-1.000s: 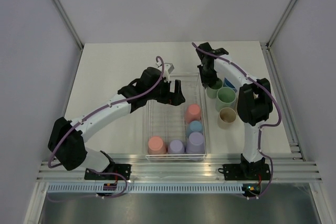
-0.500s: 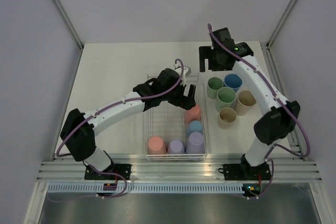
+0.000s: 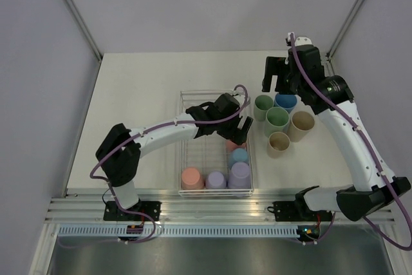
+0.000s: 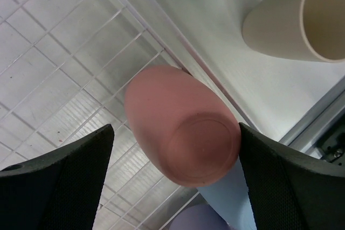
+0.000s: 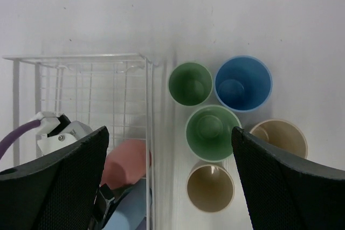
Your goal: Unload the cups from the dish rack
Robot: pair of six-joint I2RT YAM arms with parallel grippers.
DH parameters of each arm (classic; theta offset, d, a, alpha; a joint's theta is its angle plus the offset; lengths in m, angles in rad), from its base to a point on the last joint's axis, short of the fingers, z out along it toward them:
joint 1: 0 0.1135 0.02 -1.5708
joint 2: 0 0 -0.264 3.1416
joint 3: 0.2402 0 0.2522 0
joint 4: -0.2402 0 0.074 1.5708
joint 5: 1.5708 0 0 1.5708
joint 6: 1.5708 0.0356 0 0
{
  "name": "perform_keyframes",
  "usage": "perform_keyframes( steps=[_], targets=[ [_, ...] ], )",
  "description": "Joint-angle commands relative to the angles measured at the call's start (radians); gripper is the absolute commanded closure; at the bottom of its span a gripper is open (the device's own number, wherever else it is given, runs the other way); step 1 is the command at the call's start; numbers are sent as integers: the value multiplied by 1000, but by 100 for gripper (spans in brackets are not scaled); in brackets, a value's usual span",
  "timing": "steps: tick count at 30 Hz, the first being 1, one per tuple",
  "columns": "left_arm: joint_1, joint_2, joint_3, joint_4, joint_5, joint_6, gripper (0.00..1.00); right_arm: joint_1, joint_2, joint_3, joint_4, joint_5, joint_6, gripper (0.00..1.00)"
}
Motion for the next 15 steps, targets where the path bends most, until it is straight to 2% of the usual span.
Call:
perform_keyframes(
  steps=[1, 7, 10, 11, 12, 13, 15],
  targets=[
    [-11, 35, 60, -17, -38, 46, 5, 2, -16, -51, 1, 13, 9, 2],
    [-13, 89, 84, -11, -69, 42, 14, 4, -48, -114, 16, 7, 9, 2],
    [-13, 96, 83, -2, -78, 38, 30, 4, -67, -147, 27, 2, 4, 2],
    [-13, 95, 83, -2, -84, 37, 43, 2, -71, -154, 27, 1, 6, 2],
    [-13, 92, 78, -2, -87, 35, 49, 4, -78, -169, 28, 1, 6, 2],
    [-13, 86, 77, -2, -89, 32, 59, 4, -84, -177, 36, -4, 9, 2],
    [-13, 58, 60, -3, -111, 28, 69, 2, -99, -200, 48, -33, 10, 2]
  ],
)
